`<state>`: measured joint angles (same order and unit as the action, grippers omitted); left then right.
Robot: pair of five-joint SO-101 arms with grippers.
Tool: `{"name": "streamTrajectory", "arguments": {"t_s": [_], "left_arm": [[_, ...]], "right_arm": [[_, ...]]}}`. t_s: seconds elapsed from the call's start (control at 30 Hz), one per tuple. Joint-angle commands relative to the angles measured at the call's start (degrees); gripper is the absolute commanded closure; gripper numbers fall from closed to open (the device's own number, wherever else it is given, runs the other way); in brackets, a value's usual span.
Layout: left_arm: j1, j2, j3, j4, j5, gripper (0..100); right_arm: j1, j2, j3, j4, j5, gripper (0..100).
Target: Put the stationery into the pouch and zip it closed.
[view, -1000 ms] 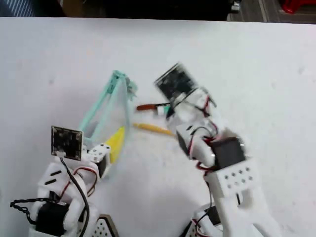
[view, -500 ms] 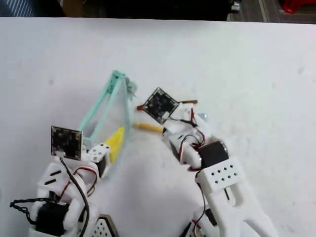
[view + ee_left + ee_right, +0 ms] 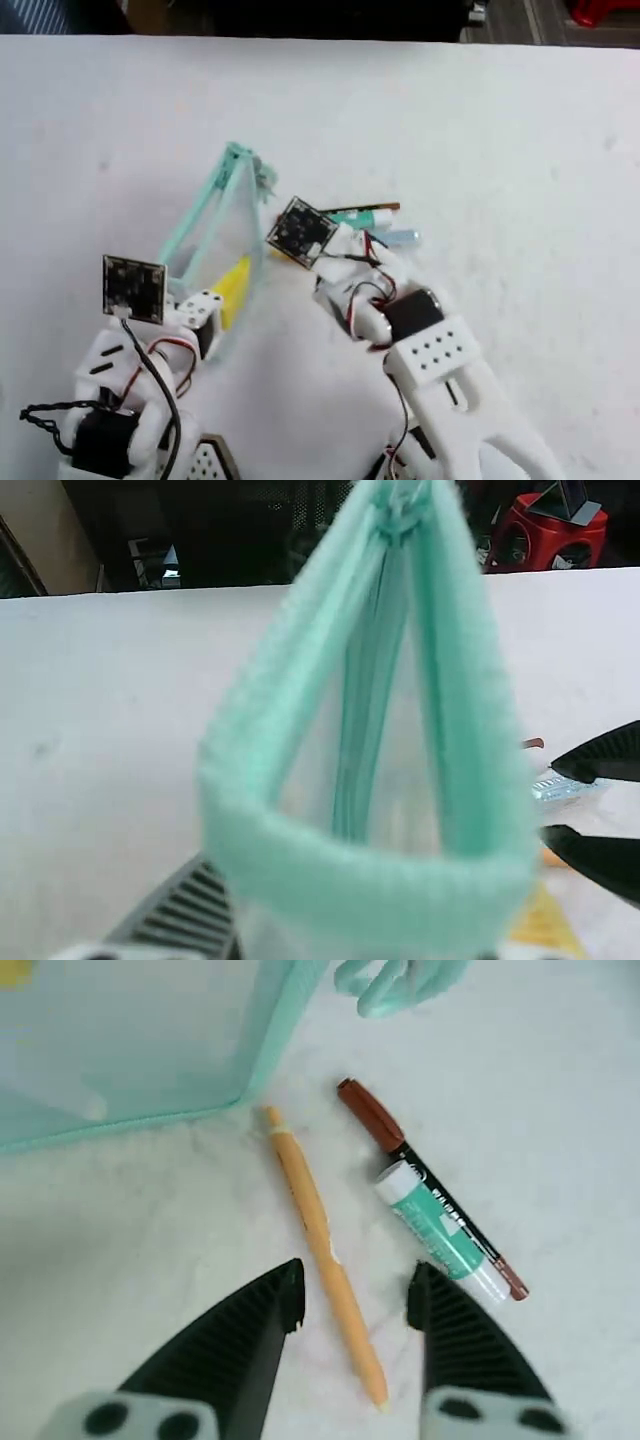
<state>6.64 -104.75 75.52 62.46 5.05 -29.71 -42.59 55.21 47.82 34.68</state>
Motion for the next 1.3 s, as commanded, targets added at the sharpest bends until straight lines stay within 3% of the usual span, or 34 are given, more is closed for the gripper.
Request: {"name": "streamTrajectory", "arguments": {"t_s": [0.0,0.03,0.2,0.33,0.5,0.83,1.07,1.27], "left_arm": [[-0.31,0.04,-2.99,0.53,0.09,75],[-0.31,0.04,-2.99,0.62,0.09,75],[-0.31,0.04,-2.9,0.62,0.09,75],[-0.31,0.04,-2.9,0.53,0.09,75],[-0.31,0.04,-2.9,0.53,0.09,75],[-0.31,0.04,0.44,-3.25,0.09,75],[-0.31,0.04,0.44,-3.16,0.09,75],[-0.31,0.04,0.44,-3.16,0.09,75]], "right_arm": [[0.4,5.14,-0.88,-3.12,0.62,97.8],[0.48,6.9,-0.88,-4.53,0.62,98.8],[0.4,13.49,-0.97,-6.55,0.62,81.0],[0.4,15.52,-1.14,-7.25,5.01,99.4],[0.31,16.04,-1.67,-7.16,2.99,82.5],[0.4,16.57,-1.85,-7.6,2.99,82.4],[2.15,28.62,-3.08,-14.37,2.99,82.4],[4.44,35.3,-8.62,-13.23,2.81,82.4]]}}
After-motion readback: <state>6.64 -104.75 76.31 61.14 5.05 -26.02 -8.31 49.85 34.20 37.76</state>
